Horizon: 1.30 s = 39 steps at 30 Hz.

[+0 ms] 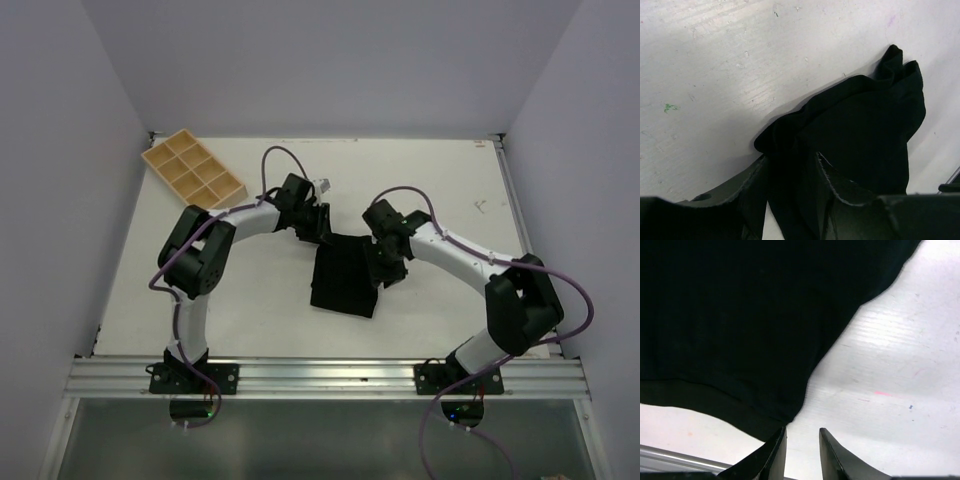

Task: Roll the underwear
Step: Fold the underwear

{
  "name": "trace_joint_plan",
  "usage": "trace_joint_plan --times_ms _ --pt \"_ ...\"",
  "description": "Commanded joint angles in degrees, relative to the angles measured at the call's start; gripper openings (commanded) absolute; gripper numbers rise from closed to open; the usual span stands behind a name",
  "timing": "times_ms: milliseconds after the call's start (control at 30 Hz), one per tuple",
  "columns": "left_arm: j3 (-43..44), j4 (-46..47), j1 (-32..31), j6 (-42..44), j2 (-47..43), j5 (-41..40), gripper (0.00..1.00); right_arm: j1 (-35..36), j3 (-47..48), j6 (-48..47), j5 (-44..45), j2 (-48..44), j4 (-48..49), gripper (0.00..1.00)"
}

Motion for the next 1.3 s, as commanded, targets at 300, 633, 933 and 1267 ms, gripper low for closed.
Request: trace_joint_plan --times_ms 300,633,933,1267 --pt "0.9 -5.9 1.3 1.7 -2.8 -9.6 0.22 15.5 0.0 17.6 6.4 -1.1 4.4 0.36" --pt "-3.5 -7.5 2.0 0.4 -6.6 -13.8 0.17 17.0 -9.8 22.0 6.2 -7.1 7.7 0.35" --pt "-10.0 -9.2 1.9 -6.9 -14.0 -19.2 0.18 14.4 -7.9 16.7 9.6 1.2 10.1 0.34" --pt "-14.2 -9.9 1.9 -13.0 -19.6 -20.3 0.36 4.3 -0.8 6.9 11.9 3.2 5.5 0.34"
